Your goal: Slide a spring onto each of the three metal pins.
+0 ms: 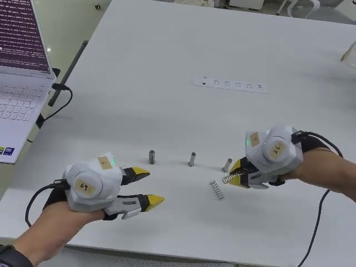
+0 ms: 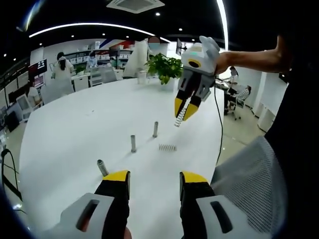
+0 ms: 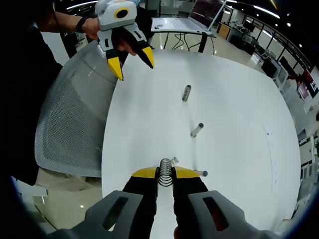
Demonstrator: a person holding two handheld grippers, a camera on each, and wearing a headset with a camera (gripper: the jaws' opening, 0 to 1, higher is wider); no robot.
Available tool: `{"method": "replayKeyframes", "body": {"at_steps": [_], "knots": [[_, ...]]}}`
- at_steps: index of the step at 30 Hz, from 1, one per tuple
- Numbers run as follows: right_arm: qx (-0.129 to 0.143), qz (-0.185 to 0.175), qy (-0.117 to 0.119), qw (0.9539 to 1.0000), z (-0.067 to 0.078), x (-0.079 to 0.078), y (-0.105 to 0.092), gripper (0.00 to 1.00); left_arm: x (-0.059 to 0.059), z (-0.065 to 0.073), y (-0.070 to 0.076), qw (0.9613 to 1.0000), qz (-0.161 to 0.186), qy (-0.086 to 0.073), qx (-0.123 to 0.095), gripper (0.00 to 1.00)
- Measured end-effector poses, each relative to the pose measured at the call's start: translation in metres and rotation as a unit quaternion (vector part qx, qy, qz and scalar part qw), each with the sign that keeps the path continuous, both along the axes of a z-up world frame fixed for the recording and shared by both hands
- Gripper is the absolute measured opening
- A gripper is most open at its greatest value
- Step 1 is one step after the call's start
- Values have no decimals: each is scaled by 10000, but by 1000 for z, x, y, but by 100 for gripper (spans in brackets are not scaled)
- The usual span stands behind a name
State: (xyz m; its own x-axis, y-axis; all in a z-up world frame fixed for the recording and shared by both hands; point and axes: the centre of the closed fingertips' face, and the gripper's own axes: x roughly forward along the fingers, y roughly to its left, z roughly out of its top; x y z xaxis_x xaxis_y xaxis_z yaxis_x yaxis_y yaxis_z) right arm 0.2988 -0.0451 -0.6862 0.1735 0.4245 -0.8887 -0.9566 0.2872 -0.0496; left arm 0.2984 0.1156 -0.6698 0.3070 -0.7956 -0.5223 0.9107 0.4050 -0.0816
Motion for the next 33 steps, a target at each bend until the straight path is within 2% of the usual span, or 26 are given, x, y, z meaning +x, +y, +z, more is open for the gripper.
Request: {"method": "replayKeyframes", "body": {"at_steps": [18,24,33], "knots": [[-182,273,-1,9995,0,31,9,8,9,5,34,9987,500,-33,2,41],[-299,372,23,9989,-1,42,11,8,10,6,44,9981,617,-45,16,44],[-578,570,63,9967,-4,59,12,8,10,8,53,9974,720,-56,8,46]]}}
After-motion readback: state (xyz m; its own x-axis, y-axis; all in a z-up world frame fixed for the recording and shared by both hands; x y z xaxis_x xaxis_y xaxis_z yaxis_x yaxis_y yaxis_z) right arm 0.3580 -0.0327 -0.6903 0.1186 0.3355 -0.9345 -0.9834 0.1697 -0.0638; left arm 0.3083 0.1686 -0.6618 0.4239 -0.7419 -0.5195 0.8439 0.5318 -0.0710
